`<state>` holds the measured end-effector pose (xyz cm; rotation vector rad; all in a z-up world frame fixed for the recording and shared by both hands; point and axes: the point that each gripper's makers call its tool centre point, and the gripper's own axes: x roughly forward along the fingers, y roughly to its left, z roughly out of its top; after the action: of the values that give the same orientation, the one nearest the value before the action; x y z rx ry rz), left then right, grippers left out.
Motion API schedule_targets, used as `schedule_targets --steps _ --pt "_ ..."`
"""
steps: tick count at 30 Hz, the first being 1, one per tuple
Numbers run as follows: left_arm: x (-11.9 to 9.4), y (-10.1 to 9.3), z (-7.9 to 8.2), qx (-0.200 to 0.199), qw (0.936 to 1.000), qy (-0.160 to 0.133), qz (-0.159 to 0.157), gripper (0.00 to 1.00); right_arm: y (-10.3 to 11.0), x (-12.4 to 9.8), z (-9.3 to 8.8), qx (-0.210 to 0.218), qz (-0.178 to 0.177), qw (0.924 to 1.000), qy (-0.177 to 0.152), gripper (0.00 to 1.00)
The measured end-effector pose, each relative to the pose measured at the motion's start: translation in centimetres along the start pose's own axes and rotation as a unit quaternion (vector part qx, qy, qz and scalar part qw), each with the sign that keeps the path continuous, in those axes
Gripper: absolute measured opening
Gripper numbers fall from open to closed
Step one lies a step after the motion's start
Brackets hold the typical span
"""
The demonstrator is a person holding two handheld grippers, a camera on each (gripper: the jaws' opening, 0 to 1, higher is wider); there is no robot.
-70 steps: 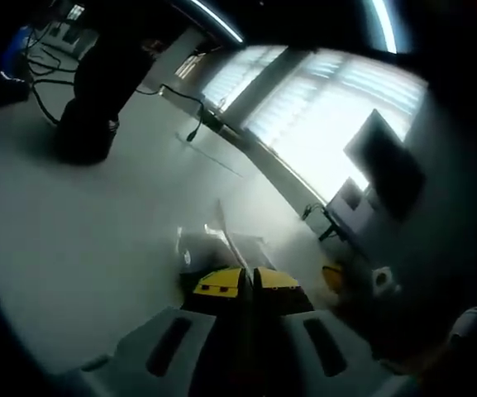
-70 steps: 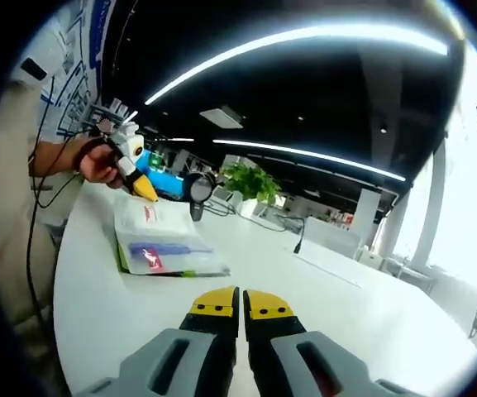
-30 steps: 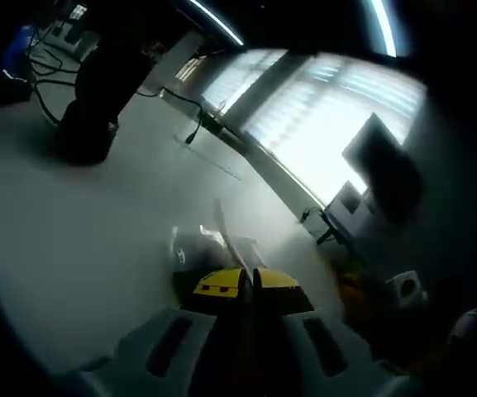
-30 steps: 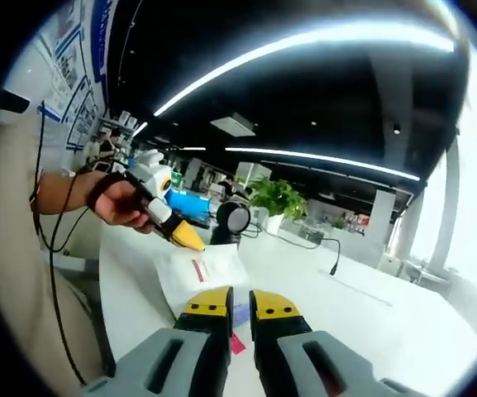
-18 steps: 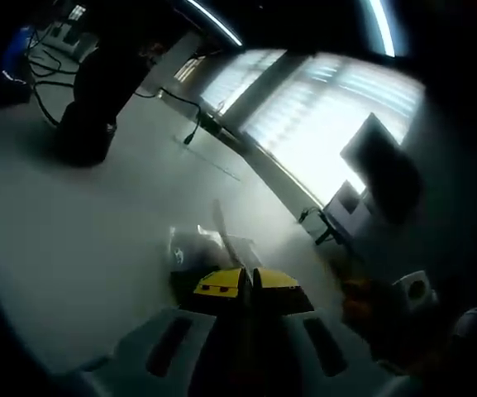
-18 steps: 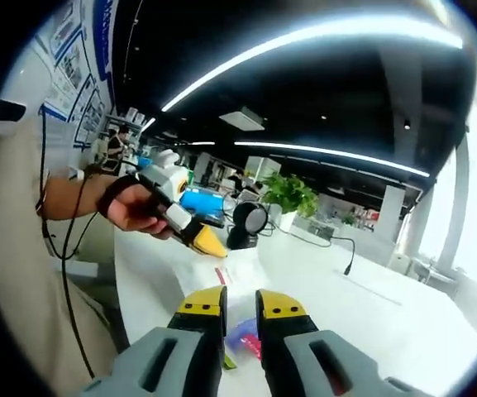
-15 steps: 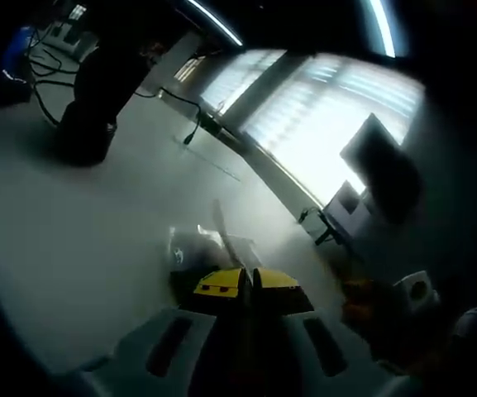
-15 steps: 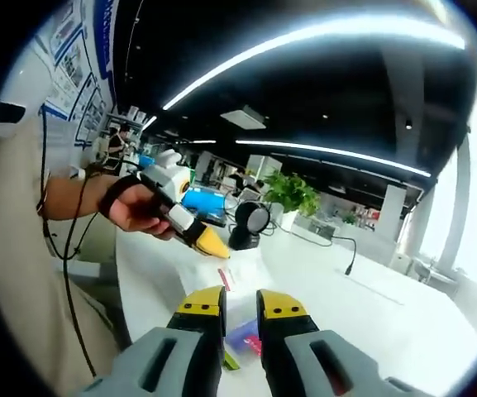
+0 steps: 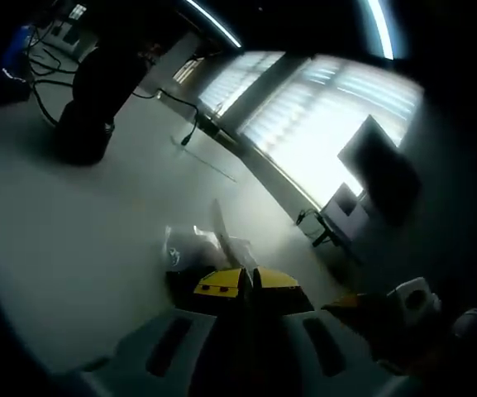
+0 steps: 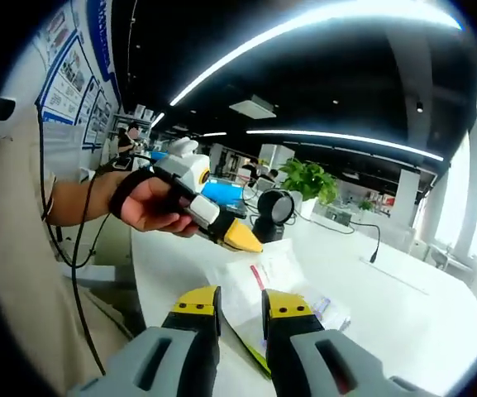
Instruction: Clip sheet goods on table flip sheet goods clip sheet goods scan sheet goods put sheet goods back to table
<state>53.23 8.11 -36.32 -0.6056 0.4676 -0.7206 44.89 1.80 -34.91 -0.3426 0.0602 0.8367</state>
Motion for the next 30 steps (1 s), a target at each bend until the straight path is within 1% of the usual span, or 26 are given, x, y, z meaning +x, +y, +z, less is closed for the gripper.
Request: schedule_targets --steps 4,9,17,21,26,30 --pt "-0.1 -0.1 -0.1 0.0 1.0 0.0 0.0 0.0 0.5 0.5 0.2 0.0 0.0 1.0 -0.005 0.18" --pt "-0.1 -0.1 0.0 -0.003 1.0 0.0 0.0 0.0 1.4 1.2 -0.2 0.004 0.014 0.9999 0.0 0.2" --pt "-0.1 -0.4 0.0 -0.005 1.0 -0.003 -0.004 0.0 1.6 2.1 -1.5 0.015 0.014 0.9997 0.011 0.21" --pt "-0.2 -0.5 -0.1 -0.006 1.0 -0.003 -0.004 0.0 1.7 2.3 -1.5 0.02 0.014 0.9997 0.008 0.22" --pt "-0.2 -0.6 -0.2 -0.007 0.9999 -0.005 -0.006 0.0 2.1 3.0 -1.6 0.002 0.012 0.9999 -0.002 0.23" --pt "-0.2 -0.7 -0.2 -0.011 0.9999 -0.005 -0.006 0.0 2.1 3.3 -1.9 0.004 0.008 1.0 -0.002 0.24"
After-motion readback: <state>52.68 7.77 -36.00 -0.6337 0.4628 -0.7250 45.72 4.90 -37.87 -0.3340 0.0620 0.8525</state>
